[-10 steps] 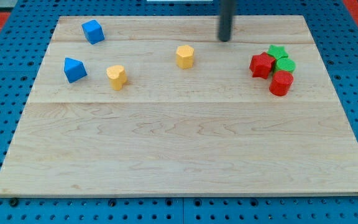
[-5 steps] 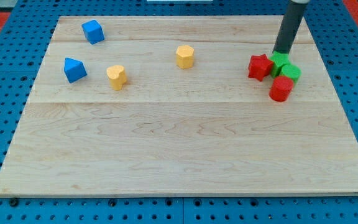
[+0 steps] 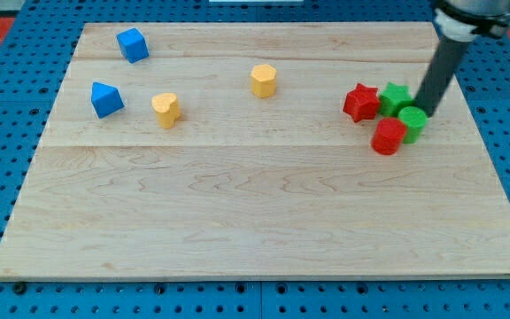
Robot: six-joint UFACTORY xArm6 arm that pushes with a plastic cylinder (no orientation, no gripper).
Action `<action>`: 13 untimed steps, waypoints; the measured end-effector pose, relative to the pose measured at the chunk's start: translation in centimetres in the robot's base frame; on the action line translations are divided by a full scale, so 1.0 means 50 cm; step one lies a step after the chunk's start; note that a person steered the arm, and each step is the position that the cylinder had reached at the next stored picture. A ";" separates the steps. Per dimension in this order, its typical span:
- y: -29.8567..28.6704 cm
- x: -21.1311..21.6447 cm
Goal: Move the green blocks horizontally
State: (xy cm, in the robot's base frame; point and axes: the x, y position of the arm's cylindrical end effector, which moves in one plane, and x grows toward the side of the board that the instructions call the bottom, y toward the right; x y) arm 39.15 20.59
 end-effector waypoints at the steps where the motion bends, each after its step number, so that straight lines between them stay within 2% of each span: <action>1: -0.102 -0.083; 2: -0.126 -0.177; 3: -0.151 -0.180; 4: -0.061 -0.110; 5: -0.105 -0.037; 6: -0.221 -0.073; 7: -0.268 -0.162; 8: -0.279 -0.178; 9: -0.199 -0.068; 10: -0.158 -0.133; 11: -0.166 -0.191; 12: -0.213 -0.250; 13: -0.311 -0.291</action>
State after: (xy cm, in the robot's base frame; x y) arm 24.60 5.02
